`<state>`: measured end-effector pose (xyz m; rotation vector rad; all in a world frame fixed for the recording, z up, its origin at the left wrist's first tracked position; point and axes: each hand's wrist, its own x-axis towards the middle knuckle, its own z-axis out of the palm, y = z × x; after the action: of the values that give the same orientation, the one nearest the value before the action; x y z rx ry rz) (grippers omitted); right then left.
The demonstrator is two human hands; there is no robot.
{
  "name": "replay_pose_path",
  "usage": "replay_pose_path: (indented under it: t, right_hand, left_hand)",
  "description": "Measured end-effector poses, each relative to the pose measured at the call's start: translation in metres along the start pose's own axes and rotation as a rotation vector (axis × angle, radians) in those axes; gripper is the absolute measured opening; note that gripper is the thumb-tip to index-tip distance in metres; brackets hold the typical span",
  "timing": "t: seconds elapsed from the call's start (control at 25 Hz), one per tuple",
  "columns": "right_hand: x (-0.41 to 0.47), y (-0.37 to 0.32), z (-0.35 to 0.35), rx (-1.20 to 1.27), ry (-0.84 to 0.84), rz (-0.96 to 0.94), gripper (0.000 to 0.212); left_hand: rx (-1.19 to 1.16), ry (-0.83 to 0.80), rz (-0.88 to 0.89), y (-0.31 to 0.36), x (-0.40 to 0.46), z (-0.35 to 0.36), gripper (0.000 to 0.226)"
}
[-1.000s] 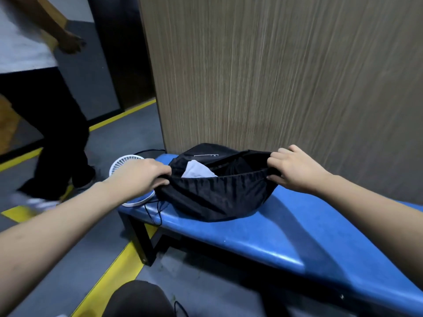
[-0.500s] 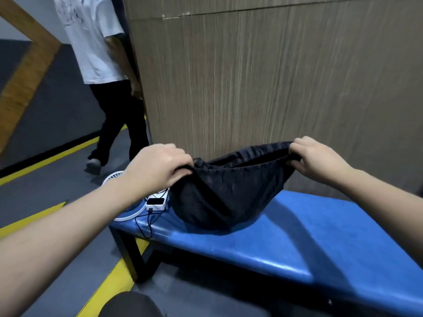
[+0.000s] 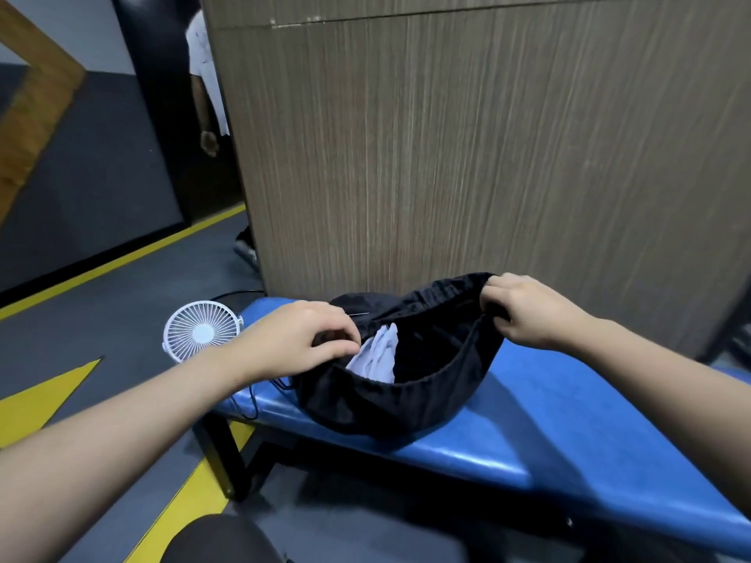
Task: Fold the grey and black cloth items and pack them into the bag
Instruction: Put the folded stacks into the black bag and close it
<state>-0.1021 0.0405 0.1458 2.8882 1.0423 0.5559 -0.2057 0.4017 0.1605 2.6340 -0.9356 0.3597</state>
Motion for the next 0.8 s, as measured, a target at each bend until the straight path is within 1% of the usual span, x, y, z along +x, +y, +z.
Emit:
replay_pose_path:
  t: [0.08, 0.2, 0.24, 0.28, 0.36, 0.4, 0.48, 0.56, 0.6, 0.68, 0.72, 0.8]
  right_hand:
    - [0.003, -0.008, -0.005, -0.011, -0.035, 0.038, 0.019]
    - [0.0, -0.029, -0.009, -0.012, -0.097, 0.133, 0.026]
    - [-0.003, -0.04, -0.008, -0.016, -0.064, 0.144, 0.028]
    - [-0.006, -0.056, -0.006, -0.013, 0.004, 0.142, 0.03]
    - [-0.013, -0.099, -0.006, 0.063, 0.166, 0.136, 0.036]
    - [-0.013, -0.123, -0.007, 0.12, 0.223, 0.124, 0.037]
    - [-0.008, -0.17, -0.011, 0.209, 0.249, 0.058, 0.033]
    - [-0.001, -0.207, -0.012, 0.259, 0.218, -0.026, 0.023]
    - [0.001, -0.219, -0.011, 0.269, 0.183, -0.056, 0.026]
    - [0.002, -0.23, -0.002, 0.222, 0.11, -0.086, 0.044]
    - [0.003, -0.233, 0.002, 0.185, 0.088, -0.091, 0.049]
    - [0.007, -0.236, 0.009, 0.165, 0.056, -0.062, 0.047]
  left_hand:
    - [-0.073, 0.012, -0.077, -0.008, -0.002, 0.003, 0.01]
    - [-0.219, 0.026, -0.25, -0.034, -0.015, 0.009, 0.022]
    - [-0.262, 0.033, -0.301, -0.045, -0.022, 0.011, 0.029]
    - [-0.278, 0.031, -0.337, -0.056, -0.029, 0.014, 0.037]
    - [-0.275, -0.032, -0.394, -0.074, -0.04, 0.021, 0.052]
    - [-0.282, -0.074, -0.412, -0.079, -0.043, 0.024, 0.055]
    - [-0.291, -0.122, -0.409, -0.083, -0.044, 0.03, 0.054]
    - [-0.273, -0.14, -0.369, -0.081, -0.04, 0.037, 0.053]
    - [-0.259, -0.153, -0.345, -0.079, -0.039, 0.04, 0.053]
    - [-0.239, -0.178, -0.294, -0.076, -0.037, 0.048, 0.059]
    - [-0.243, -0.182, -0.274, -0.075, -0.038, 0.052, 0.062]
    - [-0.276, -0.188, -0.25, -0.075, -0.039, 0.055, 0.066]
